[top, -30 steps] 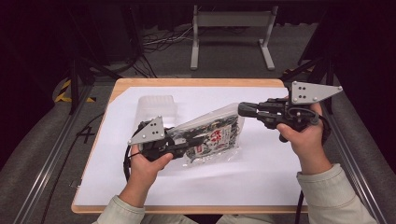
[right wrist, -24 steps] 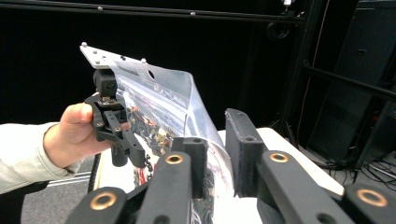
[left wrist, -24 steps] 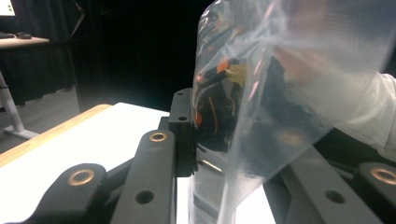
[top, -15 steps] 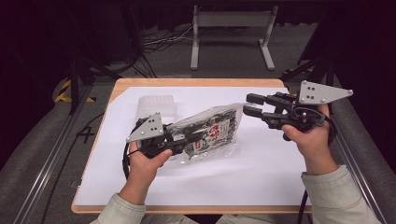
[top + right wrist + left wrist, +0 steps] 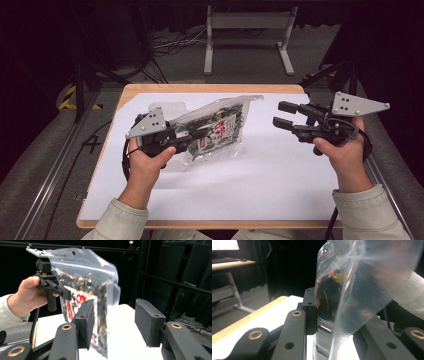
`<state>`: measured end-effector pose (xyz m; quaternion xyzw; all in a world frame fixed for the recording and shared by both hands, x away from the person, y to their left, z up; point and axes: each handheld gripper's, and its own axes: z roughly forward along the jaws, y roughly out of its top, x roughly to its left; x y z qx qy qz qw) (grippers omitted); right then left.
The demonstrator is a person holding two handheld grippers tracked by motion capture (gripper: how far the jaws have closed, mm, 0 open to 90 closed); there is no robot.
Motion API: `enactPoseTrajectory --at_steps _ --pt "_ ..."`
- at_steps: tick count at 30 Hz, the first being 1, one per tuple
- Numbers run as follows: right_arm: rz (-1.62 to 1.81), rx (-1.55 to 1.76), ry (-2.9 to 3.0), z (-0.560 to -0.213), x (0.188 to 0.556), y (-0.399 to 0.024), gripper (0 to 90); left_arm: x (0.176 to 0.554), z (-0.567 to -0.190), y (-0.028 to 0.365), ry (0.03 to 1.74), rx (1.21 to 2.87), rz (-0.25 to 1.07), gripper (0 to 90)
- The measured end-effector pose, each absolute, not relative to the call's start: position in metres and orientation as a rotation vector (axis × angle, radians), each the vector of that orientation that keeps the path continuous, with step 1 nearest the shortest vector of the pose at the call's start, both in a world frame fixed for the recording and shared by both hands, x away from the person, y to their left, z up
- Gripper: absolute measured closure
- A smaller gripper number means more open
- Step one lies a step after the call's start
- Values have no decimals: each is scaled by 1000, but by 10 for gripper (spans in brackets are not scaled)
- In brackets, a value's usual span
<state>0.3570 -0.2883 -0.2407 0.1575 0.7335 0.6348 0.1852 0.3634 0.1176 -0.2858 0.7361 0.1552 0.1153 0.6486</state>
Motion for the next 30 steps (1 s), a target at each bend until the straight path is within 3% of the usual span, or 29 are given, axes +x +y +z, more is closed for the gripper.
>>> enactPoseTrajectory --at_steps 18,30 --pt "1643 626 2064 -296 359 -306 411 380 -263 153 432 1642 358 721" --pt "1573 677 2072 -304 363 -310 407 387 -260 176 502 1626 427 721"
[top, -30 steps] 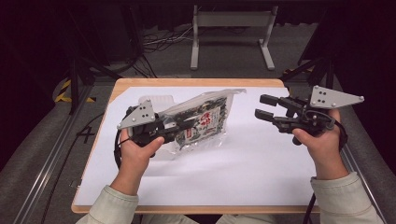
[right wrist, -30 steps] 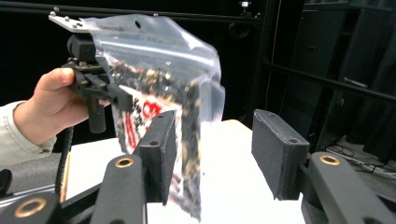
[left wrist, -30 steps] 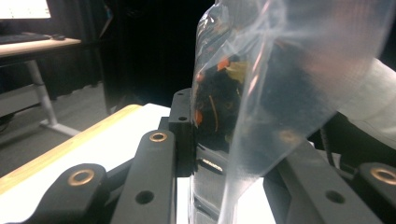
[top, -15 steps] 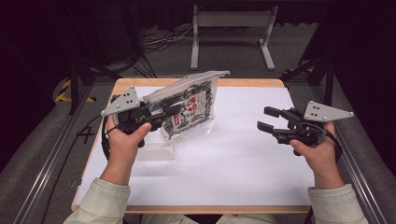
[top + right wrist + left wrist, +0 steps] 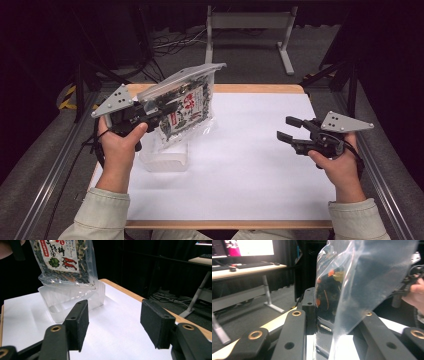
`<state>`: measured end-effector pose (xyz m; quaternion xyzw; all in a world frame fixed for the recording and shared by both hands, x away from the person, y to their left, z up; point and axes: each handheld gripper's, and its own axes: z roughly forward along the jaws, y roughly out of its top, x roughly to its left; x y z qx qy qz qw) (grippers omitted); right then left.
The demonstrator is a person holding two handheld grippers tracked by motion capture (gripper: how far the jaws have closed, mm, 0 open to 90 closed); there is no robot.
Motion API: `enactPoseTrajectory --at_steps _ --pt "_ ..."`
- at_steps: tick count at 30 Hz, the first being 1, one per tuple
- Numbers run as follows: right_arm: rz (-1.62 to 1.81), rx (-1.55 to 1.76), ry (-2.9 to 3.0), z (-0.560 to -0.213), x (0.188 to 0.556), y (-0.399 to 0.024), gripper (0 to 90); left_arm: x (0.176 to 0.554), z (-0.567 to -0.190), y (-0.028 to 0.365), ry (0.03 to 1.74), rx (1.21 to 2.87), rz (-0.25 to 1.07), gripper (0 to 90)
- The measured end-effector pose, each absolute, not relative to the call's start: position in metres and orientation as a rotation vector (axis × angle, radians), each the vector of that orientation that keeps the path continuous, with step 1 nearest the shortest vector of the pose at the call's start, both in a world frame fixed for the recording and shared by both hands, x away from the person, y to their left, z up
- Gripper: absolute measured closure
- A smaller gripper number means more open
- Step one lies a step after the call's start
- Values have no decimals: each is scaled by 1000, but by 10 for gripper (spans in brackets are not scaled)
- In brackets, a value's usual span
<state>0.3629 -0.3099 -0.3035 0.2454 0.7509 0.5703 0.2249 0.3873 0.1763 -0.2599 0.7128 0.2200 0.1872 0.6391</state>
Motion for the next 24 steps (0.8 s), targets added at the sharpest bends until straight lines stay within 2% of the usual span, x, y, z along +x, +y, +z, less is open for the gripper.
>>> enactPoseTrajectory --at_steps 24 --pt "1576 698 2087 -308 366 -316 429 407 -264 208 626 1614 559 720"
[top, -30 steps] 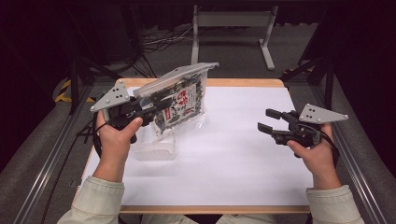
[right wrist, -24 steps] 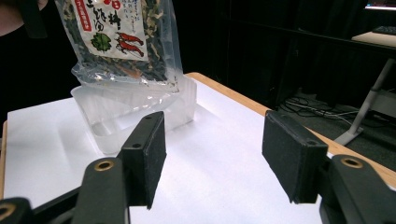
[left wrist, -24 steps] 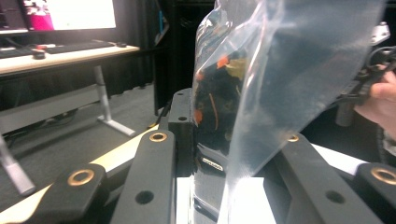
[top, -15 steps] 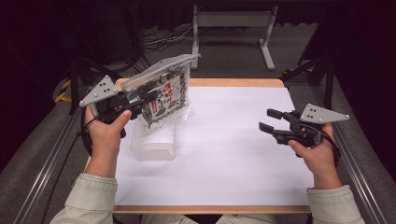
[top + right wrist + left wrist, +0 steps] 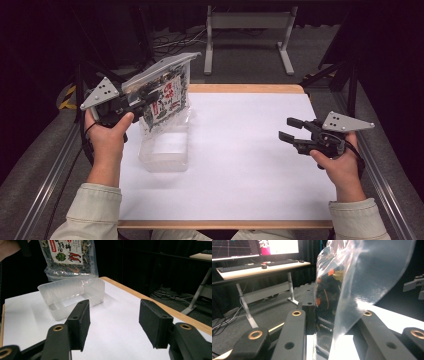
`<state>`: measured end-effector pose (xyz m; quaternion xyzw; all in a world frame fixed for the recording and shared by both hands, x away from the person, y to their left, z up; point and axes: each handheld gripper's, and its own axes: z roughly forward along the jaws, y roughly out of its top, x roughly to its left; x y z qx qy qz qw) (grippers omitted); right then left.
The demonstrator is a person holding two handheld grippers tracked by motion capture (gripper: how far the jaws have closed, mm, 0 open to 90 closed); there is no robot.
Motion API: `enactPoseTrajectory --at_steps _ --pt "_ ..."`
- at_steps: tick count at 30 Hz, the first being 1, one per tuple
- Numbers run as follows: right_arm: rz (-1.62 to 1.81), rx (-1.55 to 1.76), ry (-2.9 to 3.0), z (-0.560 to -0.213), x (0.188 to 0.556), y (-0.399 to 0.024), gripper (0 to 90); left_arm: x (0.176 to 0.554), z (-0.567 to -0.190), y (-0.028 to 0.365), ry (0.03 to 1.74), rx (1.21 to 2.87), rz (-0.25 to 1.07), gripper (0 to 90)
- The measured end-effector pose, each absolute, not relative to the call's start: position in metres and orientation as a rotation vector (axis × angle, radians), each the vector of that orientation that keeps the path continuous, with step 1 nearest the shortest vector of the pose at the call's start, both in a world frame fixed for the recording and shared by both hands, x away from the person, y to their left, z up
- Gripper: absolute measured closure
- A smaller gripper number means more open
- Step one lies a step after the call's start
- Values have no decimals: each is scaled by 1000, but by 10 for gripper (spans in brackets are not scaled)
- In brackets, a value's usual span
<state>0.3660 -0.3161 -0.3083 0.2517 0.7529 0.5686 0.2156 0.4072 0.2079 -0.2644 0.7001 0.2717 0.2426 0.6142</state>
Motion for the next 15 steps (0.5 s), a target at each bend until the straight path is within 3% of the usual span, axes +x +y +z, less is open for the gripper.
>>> enactPoseTrajectory --at_steps 15 --pt "1589 712 2093 -311 368 -316 424 416 -289 221 685 1559 530 720"
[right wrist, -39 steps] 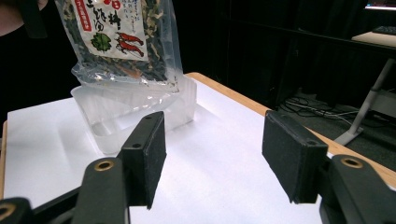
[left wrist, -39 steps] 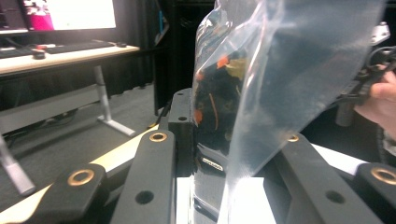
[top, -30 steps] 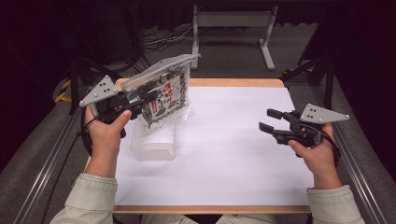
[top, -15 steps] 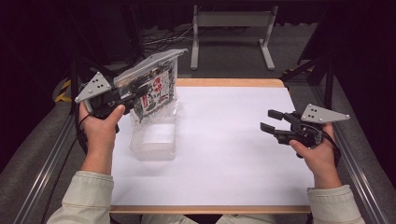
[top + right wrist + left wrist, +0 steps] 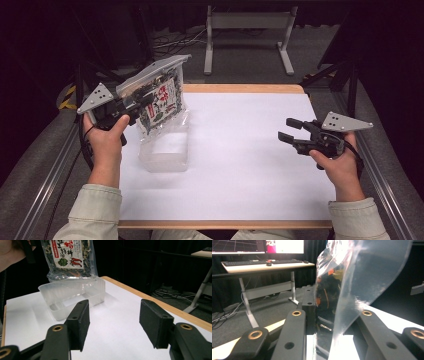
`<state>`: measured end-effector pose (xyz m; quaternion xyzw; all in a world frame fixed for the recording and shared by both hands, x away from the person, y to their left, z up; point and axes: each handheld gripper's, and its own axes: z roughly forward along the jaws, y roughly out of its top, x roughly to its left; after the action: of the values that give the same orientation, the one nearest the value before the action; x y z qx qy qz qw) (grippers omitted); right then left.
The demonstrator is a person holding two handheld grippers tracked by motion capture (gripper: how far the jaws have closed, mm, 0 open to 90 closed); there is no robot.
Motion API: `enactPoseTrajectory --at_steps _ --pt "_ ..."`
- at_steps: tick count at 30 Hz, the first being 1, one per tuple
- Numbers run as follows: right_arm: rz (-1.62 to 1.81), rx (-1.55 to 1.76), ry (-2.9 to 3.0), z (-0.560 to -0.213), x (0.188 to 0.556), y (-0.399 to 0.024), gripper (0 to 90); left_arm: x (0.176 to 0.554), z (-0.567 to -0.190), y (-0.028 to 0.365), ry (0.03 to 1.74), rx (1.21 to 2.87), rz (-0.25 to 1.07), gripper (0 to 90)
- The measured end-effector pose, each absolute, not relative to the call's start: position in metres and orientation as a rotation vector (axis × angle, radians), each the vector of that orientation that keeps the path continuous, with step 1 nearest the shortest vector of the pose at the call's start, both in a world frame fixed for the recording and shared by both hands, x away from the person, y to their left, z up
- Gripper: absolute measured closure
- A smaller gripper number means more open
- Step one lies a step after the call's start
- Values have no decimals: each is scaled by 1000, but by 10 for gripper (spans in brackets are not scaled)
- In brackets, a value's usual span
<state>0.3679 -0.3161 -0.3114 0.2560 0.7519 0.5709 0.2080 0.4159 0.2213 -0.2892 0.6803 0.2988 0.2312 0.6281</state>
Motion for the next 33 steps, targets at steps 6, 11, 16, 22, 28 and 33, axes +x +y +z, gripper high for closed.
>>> enactPoseTrajectory --at_steps 6,11,16,22,28,33 --pt "1589 711 2096 -312 368 -316 424 420 -298 217 697 1563 518 720" --pt "1594 720 2089 -312 368 -320 424 424 -304 217 716 1576 524 720" --pt "1599 723 2088 -313 368 -320 424 427 -311 219 732 1567 514 720" --pt "1601 717 2095 -313 369 -319 422 429 -321 219 741 1584 498 719" --pt "1603 717 2099 -314 369 -318 422 432 -328 221 755 1580 484 719" --pt "1605 718 2103 -315 370 -318 422 434 -330 224 759 1578 468 718"
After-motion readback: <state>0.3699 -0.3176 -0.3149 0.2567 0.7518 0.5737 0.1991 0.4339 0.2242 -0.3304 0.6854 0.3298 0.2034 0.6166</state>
